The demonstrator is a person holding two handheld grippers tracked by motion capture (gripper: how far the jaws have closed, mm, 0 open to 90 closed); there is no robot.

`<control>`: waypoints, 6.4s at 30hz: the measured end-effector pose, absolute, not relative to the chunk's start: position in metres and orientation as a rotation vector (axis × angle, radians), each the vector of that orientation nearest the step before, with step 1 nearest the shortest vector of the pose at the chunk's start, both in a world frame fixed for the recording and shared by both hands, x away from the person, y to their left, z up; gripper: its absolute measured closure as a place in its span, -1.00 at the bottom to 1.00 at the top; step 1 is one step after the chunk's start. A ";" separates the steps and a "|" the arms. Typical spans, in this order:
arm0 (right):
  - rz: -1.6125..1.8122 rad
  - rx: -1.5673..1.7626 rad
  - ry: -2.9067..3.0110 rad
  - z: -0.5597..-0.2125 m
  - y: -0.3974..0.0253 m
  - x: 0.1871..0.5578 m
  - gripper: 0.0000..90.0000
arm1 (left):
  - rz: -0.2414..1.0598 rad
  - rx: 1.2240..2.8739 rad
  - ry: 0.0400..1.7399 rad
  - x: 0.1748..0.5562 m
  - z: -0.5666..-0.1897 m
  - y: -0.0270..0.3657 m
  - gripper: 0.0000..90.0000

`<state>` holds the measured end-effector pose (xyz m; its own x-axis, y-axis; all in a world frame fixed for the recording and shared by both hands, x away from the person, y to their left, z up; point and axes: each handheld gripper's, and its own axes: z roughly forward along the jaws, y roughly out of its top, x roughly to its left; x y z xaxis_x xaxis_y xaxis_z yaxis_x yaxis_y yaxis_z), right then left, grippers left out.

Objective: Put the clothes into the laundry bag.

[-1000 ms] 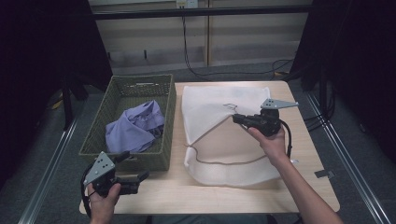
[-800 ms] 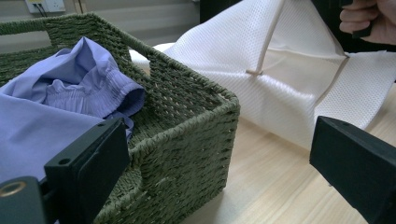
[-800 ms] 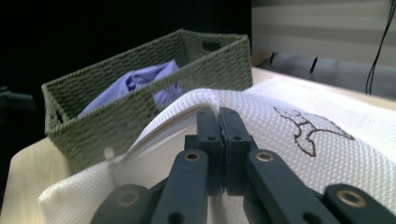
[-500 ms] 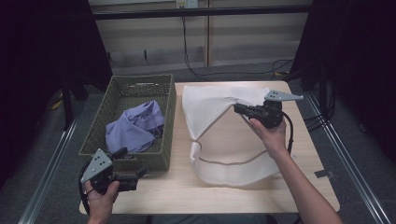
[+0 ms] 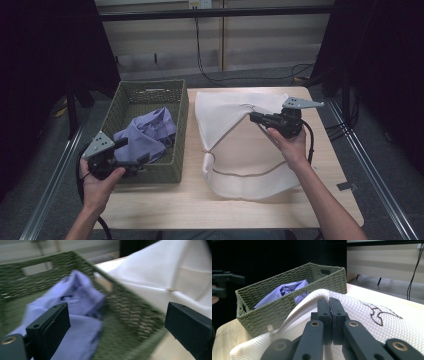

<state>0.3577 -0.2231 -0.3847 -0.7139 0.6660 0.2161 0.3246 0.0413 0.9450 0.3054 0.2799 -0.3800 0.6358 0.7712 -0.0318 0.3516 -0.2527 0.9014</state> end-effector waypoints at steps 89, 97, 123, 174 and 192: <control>1.706 0.998 2.100 -0.393 -0.217 0.358 0.98 | 0.286 2.529 1.202 0.470 -0.478 0.256 -1.00; 1.708 0.994 2.104 -0.393 -0.217 0.358 0.98 | 0.257 2.605 1.199 0.473 -0.475 0.257 -0.88; 1.710 1.003 2.101 -0.394 -0.217 0.359 0.98 | 0.260 2.481 1.364 0.475 -0.458 0.265 0.43; 1.715 1.001 2.101 -0.394 -0.217 0.359 0.98 | 0.413 2.074 1.207 0.444 -0.401 0.284 0.67; 1.714 1.002 2.106 -0.394 -0.216 0.359 0.98 | 0.435 1.921 1.132 0.428 -0.384 0.290 0.67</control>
